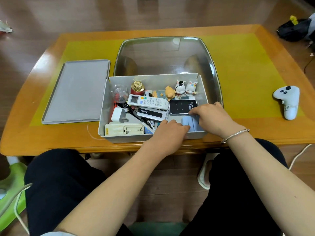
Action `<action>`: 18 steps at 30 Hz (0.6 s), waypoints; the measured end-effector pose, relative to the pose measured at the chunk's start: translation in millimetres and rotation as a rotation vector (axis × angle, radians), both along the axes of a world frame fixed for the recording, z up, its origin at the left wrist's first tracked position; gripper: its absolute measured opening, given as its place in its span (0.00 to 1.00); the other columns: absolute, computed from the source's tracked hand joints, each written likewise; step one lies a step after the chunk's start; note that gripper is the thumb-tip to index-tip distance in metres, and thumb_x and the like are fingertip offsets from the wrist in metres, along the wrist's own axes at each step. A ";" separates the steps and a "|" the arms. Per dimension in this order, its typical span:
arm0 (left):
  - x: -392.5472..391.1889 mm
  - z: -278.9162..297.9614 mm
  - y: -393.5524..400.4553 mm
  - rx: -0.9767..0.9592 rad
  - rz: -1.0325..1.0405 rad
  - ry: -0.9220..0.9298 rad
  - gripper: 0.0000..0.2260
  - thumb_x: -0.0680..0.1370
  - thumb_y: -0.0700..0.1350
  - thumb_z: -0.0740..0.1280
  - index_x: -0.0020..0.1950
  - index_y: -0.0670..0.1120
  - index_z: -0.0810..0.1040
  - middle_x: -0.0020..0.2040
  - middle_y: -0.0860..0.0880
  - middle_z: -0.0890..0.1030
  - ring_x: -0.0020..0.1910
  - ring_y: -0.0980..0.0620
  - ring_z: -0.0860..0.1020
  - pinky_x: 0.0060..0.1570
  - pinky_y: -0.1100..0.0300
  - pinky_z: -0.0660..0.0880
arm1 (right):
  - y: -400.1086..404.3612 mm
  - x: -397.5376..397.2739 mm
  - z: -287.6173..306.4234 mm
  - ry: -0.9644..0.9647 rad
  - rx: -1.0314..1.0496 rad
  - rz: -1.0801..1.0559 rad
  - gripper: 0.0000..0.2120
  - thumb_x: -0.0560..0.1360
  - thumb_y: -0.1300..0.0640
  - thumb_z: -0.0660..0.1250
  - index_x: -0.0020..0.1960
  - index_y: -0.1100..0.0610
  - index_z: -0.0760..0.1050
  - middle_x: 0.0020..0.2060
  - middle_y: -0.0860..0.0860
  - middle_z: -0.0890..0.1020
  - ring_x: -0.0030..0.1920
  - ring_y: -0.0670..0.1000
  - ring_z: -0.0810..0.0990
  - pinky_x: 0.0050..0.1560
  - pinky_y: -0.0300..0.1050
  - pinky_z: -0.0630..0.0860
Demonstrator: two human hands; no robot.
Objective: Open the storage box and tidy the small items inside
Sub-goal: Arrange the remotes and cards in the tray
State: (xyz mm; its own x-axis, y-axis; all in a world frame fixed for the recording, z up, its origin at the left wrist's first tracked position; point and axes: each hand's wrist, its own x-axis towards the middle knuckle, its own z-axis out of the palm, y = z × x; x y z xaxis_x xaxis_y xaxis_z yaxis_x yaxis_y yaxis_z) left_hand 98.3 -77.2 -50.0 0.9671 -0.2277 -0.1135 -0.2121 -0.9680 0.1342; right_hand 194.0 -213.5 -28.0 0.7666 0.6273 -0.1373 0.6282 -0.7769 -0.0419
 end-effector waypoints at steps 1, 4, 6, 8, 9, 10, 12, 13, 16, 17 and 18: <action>0.6 0.6 0.8 -0.008 -0.002 0.003 0.13 0.82 0.46 0.58 0.67 0.49 0.69 0.57 0.47 0.80 0.56 0.45 0.73 0.50 0.52 0.64 | 0.7 1.1 0.7 0.008 -0.006 0.000 0.20 0.74 0.64 0.58 0.60 0.47 0.75 0.55 0.48 0.80 0.58 0.53 0.75 0.56 0.51 0.64; 0.0 2.3 1.2 -0.015 -0.017 0.003 0.13 0.82 0.48 0.57 0.67 0.49 0.69 0.57 0.47 0.80 0.56 0.45 0.73 0.47 0.53 0.61 | 1.2 -0.1 -0.7 0.018 -0.014 0.012 0.20 0.74 0.65 0.59 0.60 0.48 0.76 0.59 0.47 0.78 0.61 0.52 0.73 0.57 0.52 0.64; -1.0 1.7 0.9 -0.013 -0.024 -0.004 0.14 0.82 0.47 0.57 0.67 0.49 0.69 0.56 0.46 0.80 0.56 0.45 0.73 0.47 0.53 0.61 | 0.7 -1.3 -1.9 0.019 0.000 0.016 0.20 0.74 0.65 0.58 0.61 0.48 0.75 0.60 0.47 0.78 0.62 0.51 0.72 0.58 0.52 0.64; -0.9 1.6 1.4 -0.015 -0.022 -0.007 0.14 0.82 0.48 0.57 0.67 0.49 0.69 0.55 0.46 0.81 0.56 0.45 0.73 0.46 0.53 0.60 | 1.5 -0.6 -1.0 0.031 -0.002 0.009 0.20 0.75 0.65 0.58 0.61 0.48 0.76 0.60 0.47 0.78 0.62 0.51 0.73 0.58 0.52 0.65; -0.3 1.9 1.8 -0.019 -0.021 -0.003 0.14 0.82 0.49 0.56 0.67 0.48 0.69 0.55 0.45 0.81 0.56 0.44 0.73 0.45 0.53 0.60 | 2.4 0.1 -0.5 0.039 -0.008 0.005 0.19 0.75 0.64 0.58 0.61 0.47 0.76 0.60 0.47 0.78 0.61 0.52 0.73 0.58 0.52 0.66; 0.3 2.3 2.1 -0.023 -0.019 0.005 0.15 0.82 0.50 0.56 0.67 0.48 0.69 0.55 0.45 0.81 0.56 0.44 0.73 0.46 0.52 0.60 | 3.4 0.4 -0.3 0.046 -0.012 0.002 0.19 0.75 0.64 0.58 0.61 0.47 0.76 0.60 0.47 0.78 0.61 0.52 0.73 0.58 0.52 0.66; 0.8 2.9 2.6 -0.025 -0.014 0.024 0.15 0.82 0.50 0.56 0.68 0.49 0.69 0.55 0.45 0.81 0.56 0.44 0.72 0.48 0.51 0.63 | 5.1 -0.5 -1.5 0.051 -0.018 0.000 0.19 0.75 0.64 0.59 0.61 0.48 0.76 0.60 0.48 0.78 0.61 0.53 0.73 0.58 0.52 0.66; 0.8 2.9 2.9 -0.023 -0.011 0.027 0.16 0.82 0.51 0.56 0.69 0.49 0.68 0.56 0.45 0.80 0.57 0.44 0.72 0.49 0.51 0.64 | 5.7 -1.4 -2.4 0.051 -0.023 -0.001 0.19 0.75 0.64 0.59 0.61 0.48 0.75 0.60 0.49 0.77 0.61 0.53 0.73 0.57 0.52 0.67; 0.4 2.1 3.2 -0.023 -0.010 0.012 0.18 0.82 0.52 0.57 0.71 0.50 0.67 0.56 0.45 0.81 0.57 0.44 0.72 0.51 0.50 0.65 | 6.2 -4.2 -3.8 0.036 -0.035 -0.005 0.20 0.74 0.64 0.60 0.63 0.49 0.74 0.60 0.49 0.76 0.61 0.53 0.73 0.57 0.52 0.67; 0.4 2.0 3.1 -0.025 -0.011 0.011 0.18 0.81 0.53 0.58 0.71 0.50 0.67 0.56 0.45 0.81 0.57 0.45 0.72 0.51 0.51 0.65 | 5.9 -5.0 -4.3 0.023 -0.034 -0.005 0.21 0.74 0.63 0.60 0.64 0.48 0.73 0.61 0.49 0.76 0.61 0.53 0.73 0.57 0.52 0.67; 0.6 1.8 3.0 -0.026 -0.011 0.009 0.18 0.81 0.53 0.58 0.71 0.50 0.67 0.56 0.45 0.81 0.57 0.45 0.72 0.51 0.51 0.65 | 5.7 -5.5 -4.2 0.013 -0.031 -0.006 0.21 0.74 0.63 0.60 0.65 0.48 0.73 0.61 0.49 0.76 0.61 0.53 0.73 0.57 0.52 0.67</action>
